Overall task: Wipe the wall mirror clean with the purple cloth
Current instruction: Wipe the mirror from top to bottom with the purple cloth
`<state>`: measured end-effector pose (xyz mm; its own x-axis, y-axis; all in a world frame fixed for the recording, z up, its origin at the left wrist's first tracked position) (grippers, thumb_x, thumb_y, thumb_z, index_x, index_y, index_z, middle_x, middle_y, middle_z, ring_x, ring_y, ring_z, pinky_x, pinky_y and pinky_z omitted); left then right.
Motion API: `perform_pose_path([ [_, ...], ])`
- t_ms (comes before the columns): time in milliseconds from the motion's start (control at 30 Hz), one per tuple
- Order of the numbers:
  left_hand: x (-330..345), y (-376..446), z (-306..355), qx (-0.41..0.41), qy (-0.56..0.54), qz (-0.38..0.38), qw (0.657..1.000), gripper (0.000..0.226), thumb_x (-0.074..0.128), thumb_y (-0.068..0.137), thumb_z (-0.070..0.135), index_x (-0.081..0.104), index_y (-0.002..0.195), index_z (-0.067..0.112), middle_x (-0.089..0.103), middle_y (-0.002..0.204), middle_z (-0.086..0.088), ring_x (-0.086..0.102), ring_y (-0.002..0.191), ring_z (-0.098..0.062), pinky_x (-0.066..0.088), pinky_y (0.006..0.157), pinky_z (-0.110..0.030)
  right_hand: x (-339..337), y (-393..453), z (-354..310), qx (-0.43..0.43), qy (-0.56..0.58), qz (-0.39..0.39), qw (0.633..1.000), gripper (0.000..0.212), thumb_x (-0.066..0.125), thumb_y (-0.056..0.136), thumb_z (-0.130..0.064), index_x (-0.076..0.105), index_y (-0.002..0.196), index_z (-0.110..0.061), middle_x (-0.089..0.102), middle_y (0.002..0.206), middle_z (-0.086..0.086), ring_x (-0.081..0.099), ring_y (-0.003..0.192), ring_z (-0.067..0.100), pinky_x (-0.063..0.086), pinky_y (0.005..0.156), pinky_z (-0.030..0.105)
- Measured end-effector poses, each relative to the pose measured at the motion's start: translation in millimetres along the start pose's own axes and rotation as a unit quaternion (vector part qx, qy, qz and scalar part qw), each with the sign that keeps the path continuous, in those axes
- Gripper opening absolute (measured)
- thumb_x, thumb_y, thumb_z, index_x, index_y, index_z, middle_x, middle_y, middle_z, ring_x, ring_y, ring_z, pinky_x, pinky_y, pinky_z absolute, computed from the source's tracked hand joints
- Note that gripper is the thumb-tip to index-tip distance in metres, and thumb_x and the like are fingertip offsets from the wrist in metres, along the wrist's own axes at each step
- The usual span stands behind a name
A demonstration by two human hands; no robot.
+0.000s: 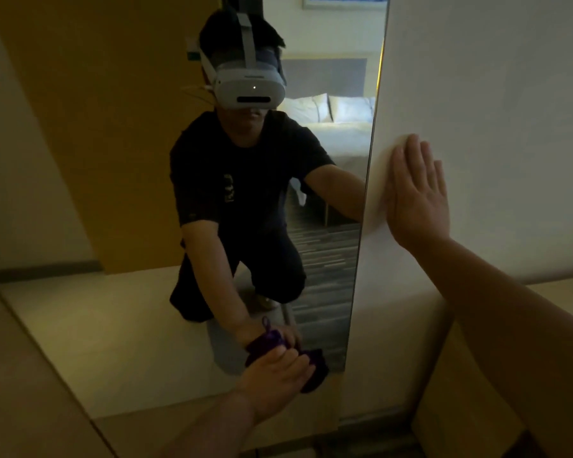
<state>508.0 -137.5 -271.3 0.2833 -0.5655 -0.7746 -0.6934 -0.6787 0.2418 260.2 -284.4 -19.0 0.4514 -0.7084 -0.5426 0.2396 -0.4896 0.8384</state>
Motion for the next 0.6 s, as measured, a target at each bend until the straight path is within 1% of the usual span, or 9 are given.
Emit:
perform_pose_path([
  [67,-1,-28,0,-0.033,-0.027,-0.003,0.999,0.045,0.061,0.083,0.024,0.055,0.128,0.021,0.052,0.108,0.002,0.053,0.089,-0.019,0.033,0.086,-0.035,-5,0,-6,0.024,0.004,-0.019,1.000,0.058,0.037,0.106,-0.022,0.012,0.157,-0.011,0.003,0.165,0.012,-0.003,0.152,0.027,0.003,0.123,0.044],
  [100,-7,-42,-3,-0.073,-0.035,0.006,0.997,0.043,0.059,0.083,0.021,0.057,0.126,0.020,0.055,0.107,0.001,0.054,0.087,-0.021,0.038,0.083,-0.036,-10,1,-12,0.037,0.012,-0.025,0.999,0.058,0.036,0.105,-0.022,0.012,0.157,-0.011,0.002,0.166,0.012,-0.002,0.152,0.028,0.003,0.123,0.044],
  [167,-24,-68,-13,-0.155,-0.047,0.037,0.986,0.043,0.045,0.085,0.015,0.062,0.125,0.018,0.060,0.109,-0.003,0.059,0.089,-0.025,0.046,0.081,-0.040,-20,3,-25,0.067,0.050,-0.027,0.996,0.057,0.031,0.105,-0.024,0.013,0.157,-0.010,0.003,0.166,0.012,0.000,0.152,0.030,0.006,0.124,0.047],
  [233,-43,-93,-26,-0.208,-0.047,0.077,0.974,0.042,0.043,0.089,0.014,0.065,0.125,0.017,0.062,0.111,-0.006,0.060,0.093,-0.028,0.044,0.083,-0.043,-26,-3,-45,0.100,0.109,-0.016,0.989,0.054,0.028,0.106,-0.027,0.019,0.156,-0.010,0.006,0.165,0.015,0.005,0.152,0.031,0.010,0.123,0.049],
  [267,-52,-104,-33,-0.220,-0.041,0.096,0.970,0.041,0.044,0.091,0.014,0.065,0.126,0.017,0.061,0.113,-0.006,0.058,0.095,-0.029,0.042,0.085,-0.044,-27,-10,-59,0.099,0.129,-0.004,0.987,0.054,0.028,0.106,-0.029,0.021,0.156,-0.009,0.009,0.164,0.016,0.008,0.152,0.032,0.010,0.122,0.049],
  [333,-66,-125,-44,-0.233,-0.026,0.132,0.963,0.039,0.050,0.092,0.013,0.064,0.128,0.017,0.060,0.114,-0.007,0.056,0.096,-0.030,0.041,0.085,-0.045,-22,-38,-100,0.047,0.139,0.021,0.989,0.057,0.029,0.104,-0.032,0.023,0.154,-0.004,0.016,0.162,0.021,0.014,0.150,0.035,0.013,0.121,0.053],
  [400,-80,-144,-55,-0.243,-0.012,0.166,0.956,0.038,0.059,0.091,0.013,0.063,0.128,0.017,0.057,0.117,-0.007,0.058,0.097,-0.029,0.041,0.085,-0.044,-8,-75,-154,-0.044,0.135,0.024,0.990,0.059,0.033,0.103,-0.032,0.023,0.154,-0.003,0.017,0.161,0.023,0.014,0.150,0.036,0.012,0.120,0.057],
  [500,-95,-169,-75,-0.265,0.009,0.202,0.943,0.039,0.068,0.090,0.010,0.065,0.128,0.016,0.055,0.118,-0.007,0.059,0.099,-0.030,0.040,0.085,-0.045,16,-113,-228,-0.126,0.118,-0.050,0.984,0.059,0.033,0.103,-0.034,0.019,0.156,-0.012,0.007,0.164,0.012,0.001,0.153,0.028,0.001,0.123,0.053],
  [600,-111,-186,-103,-0.290,0.038,0.242,0.925,0.034,0.069,0.093,0.012,0.066,0.127,0.017,0.055,0.117,-0.006,0.058,0.101,-0.029,0.040,0.085,-0.045,30,-130,-268,-0.163,0.113,-0.063,0.978,0.054,0.037,0.102,-0.031,0.034,0.152,-0.010,0.017,0.163,0.012,0.001,0.153,0.025,0.001,0.123,0.054],
])
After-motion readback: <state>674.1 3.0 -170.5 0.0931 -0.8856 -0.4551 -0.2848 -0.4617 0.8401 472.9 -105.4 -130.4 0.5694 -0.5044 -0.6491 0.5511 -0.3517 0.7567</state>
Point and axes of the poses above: each hand's wrist, its own y-axis towards the middle knuckle, its own x-axis out of the palm, z = x × y, the point moved 1 cm from there along y, towards the middle knuckle
